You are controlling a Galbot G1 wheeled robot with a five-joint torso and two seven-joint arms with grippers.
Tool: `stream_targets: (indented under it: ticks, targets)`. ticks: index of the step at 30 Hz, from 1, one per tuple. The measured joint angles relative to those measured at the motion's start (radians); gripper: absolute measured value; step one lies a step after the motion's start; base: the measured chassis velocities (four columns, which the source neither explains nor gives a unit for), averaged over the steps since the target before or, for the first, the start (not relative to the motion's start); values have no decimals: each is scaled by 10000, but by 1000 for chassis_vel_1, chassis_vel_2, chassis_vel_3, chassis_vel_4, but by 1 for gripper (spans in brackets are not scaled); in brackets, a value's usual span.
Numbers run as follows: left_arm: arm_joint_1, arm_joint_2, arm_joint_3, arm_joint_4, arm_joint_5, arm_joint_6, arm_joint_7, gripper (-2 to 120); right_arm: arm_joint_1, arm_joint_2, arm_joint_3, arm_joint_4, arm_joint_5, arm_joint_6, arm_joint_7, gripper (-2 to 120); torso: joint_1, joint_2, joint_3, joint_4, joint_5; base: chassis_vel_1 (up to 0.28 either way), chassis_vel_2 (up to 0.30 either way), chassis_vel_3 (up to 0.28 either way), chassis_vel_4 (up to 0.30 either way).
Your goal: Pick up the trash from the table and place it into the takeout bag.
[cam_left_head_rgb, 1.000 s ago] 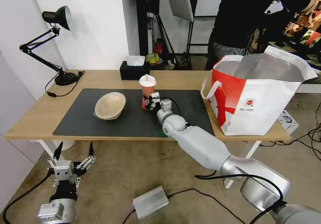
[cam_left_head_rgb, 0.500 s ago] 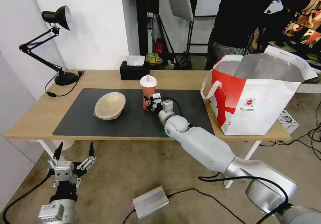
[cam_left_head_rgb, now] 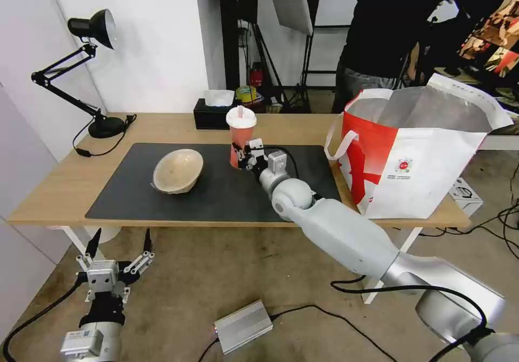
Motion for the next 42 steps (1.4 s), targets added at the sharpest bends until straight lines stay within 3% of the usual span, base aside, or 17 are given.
stream_targets:
  ticks: [22,42]
  targets:
    - [8,45,158,-20,116,12,62,100,911,-952,351,1921,457,-692,621,4,0,0,0,1,-1,0,0,0,0]
    - [11,113,183,-60,109,28,60,100,3159,-2197,228,2710,1081,-1441,499,4,0,0,0,1,0,0,0,0,0]
